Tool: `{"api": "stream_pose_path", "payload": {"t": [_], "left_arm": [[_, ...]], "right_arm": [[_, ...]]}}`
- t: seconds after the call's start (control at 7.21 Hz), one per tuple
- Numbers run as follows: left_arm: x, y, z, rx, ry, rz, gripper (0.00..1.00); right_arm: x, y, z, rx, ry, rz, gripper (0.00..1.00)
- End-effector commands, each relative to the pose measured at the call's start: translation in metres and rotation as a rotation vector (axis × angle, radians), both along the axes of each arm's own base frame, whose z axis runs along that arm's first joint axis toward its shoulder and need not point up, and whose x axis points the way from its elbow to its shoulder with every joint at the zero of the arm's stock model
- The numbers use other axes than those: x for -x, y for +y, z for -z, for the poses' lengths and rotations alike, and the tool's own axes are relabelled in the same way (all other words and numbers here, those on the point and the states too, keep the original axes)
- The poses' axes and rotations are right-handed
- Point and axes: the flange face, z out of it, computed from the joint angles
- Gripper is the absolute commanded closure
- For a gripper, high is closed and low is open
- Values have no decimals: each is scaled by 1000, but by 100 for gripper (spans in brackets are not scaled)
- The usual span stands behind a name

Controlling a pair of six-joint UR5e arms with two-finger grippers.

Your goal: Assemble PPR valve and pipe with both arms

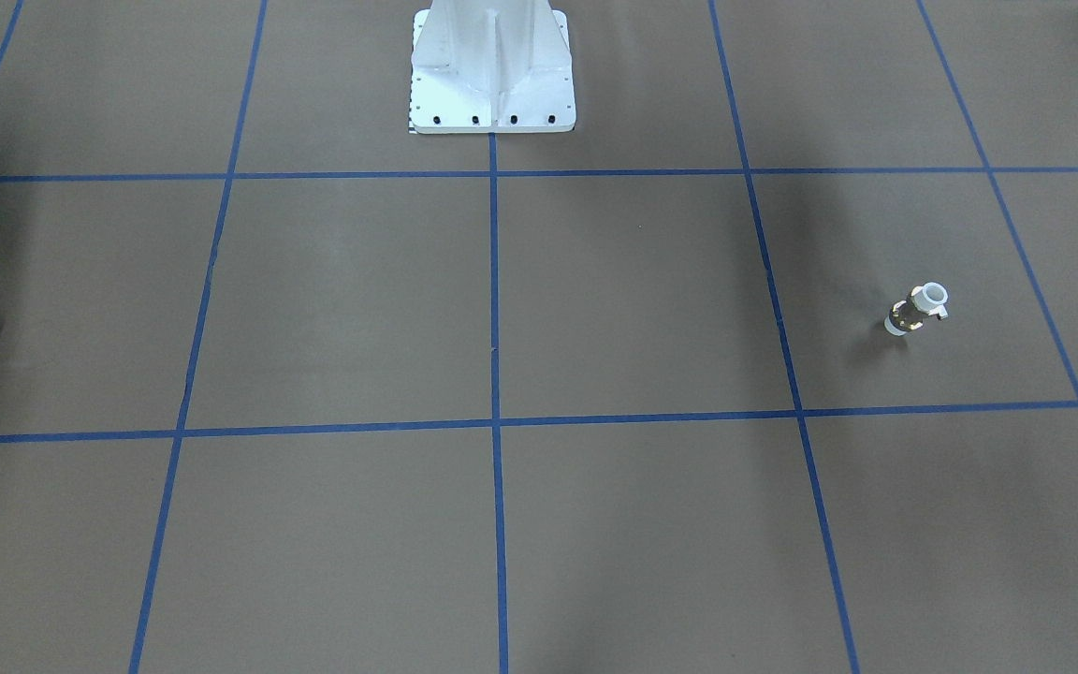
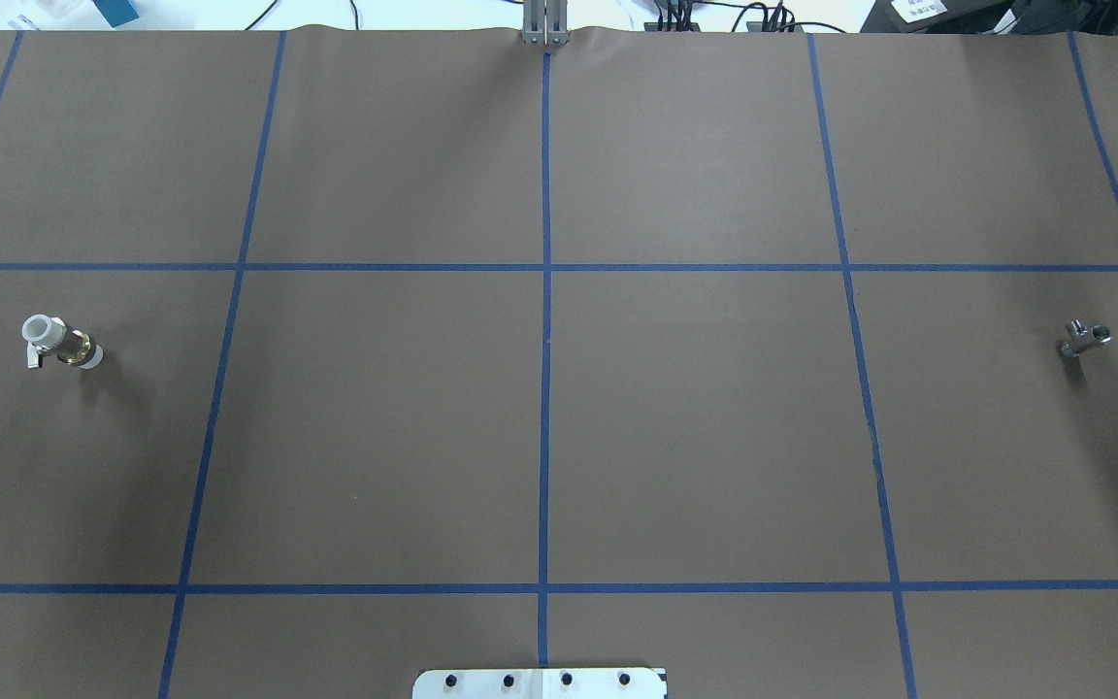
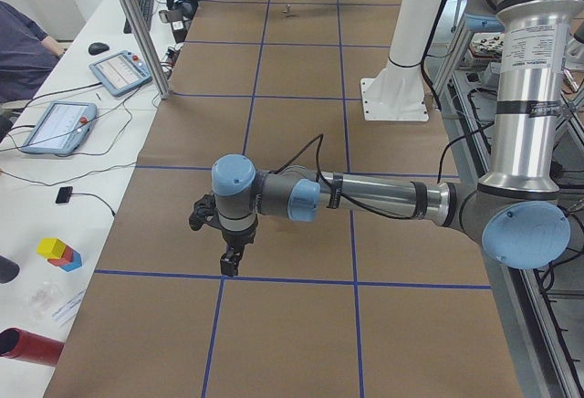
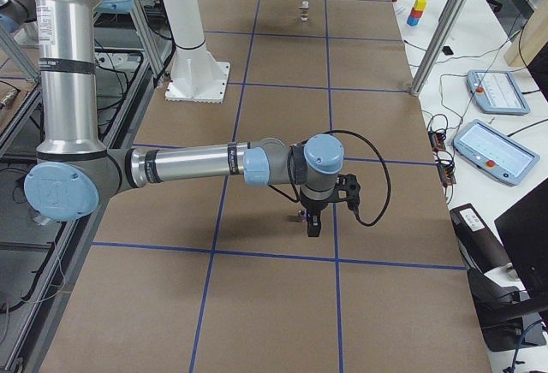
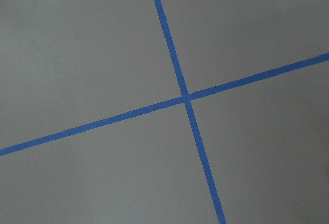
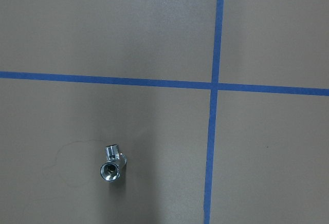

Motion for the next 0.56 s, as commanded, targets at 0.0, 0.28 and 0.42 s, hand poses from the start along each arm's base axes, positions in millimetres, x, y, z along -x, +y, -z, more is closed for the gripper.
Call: {"api": "stream_pose_path", "payload": {"t": [0.0,0.28,0.42], "left_arm": [[0,-1,2,-4,0,0,0],[0,-1,6,-7,0,7,0],[1,0,8,-10,2,9,0]], "right_arm": [[0,2,-2,3,-1,-1,0],[0,3,-5,7,-3,0,0],[0,3,-5,6,-2,-1,0]]}}
